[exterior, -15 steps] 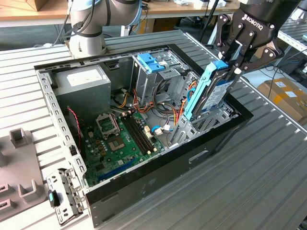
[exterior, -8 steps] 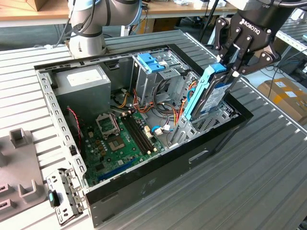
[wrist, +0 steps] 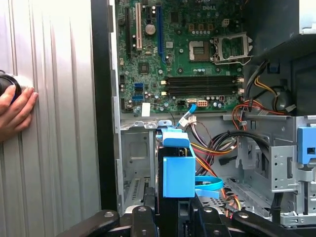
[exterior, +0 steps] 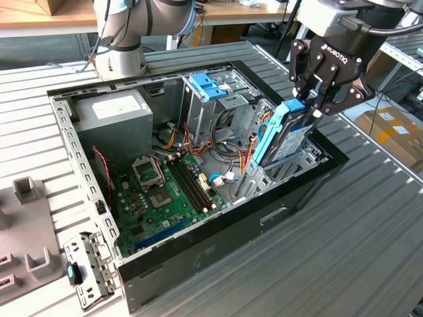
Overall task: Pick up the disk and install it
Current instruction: 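Insert the disk into the insertion slot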
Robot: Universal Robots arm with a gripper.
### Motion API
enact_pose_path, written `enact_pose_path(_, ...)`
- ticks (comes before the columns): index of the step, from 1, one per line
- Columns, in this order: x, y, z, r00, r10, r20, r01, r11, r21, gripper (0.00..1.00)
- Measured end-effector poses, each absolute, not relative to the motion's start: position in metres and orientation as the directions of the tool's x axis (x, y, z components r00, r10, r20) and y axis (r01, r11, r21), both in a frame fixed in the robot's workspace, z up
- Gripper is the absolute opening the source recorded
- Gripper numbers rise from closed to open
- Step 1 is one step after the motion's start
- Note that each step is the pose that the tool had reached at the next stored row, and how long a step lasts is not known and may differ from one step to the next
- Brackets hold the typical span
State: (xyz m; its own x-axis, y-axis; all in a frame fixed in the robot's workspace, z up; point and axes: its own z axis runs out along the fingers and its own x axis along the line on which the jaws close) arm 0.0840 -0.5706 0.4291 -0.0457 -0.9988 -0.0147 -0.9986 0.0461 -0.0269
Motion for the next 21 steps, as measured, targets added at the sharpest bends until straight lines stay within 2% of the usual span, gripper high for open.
enact_pose_path(13,0.084,-0.571,0.387,-0.046,-0.999,-0.015,-0.999,0.046,-0.027,0.35)
enact_pose_path(21,0.084,-0.571,0.383,-0.046,-0.999,-0.015,-0.999,0.046,-0.027,0.35)
